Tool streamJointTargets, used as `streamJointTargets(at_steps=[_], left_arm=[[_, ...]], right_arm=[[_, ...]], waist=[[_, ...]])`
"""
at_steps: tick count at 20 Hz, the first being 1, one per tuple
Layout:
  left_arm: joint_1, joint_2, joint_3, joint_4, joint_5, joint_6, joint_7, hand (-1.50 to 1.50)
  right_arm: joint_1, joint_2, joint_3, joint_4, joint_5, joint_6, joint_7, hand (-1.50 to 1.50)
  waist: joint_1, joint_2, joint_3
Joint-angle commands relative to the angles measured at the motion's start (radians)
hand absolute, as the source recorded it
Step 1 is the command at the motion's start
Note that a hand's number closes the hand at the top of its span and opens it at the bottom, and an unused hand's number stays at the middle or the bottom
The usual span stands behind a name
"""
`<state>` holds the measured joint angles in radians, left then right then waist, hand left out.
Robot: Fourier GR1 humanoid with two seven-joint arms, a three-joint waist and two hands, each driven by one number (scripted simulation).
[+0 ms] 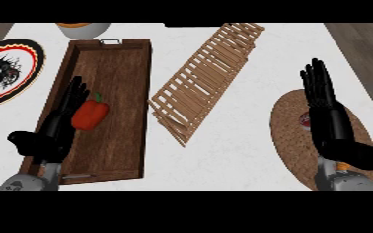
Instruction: Pick the croissant from the placemat and place it in the tiered shelf
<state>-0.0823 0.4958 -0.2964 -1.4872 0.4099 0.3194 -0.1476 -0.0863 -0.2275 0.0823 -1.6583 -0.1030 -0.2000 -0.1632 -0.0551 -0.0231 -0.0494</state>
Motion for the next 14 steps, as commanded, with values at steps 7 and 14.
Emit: streamJointTargets(at_steps=[7, 14], left_arm=[[-0.048, -0.013, 0.052, -0.008, -0.016, 0.098, 0.064, 0.0], [-0.005, 0.016, 0.042, -0.167, -0.043, 0.144, 0.185, 0.0]], right_arm=[[-0.036, -0.415, -0.171, 0.137, 0.096, 0.168, 0.129, 1.5], [-0.027, -0.536, -0.349, 0.313, -0.44, 0.772, 0.044, -1.5]], waist=[[0.049, 0.03, 0.047], [0.061, 0.02, 0.052]])
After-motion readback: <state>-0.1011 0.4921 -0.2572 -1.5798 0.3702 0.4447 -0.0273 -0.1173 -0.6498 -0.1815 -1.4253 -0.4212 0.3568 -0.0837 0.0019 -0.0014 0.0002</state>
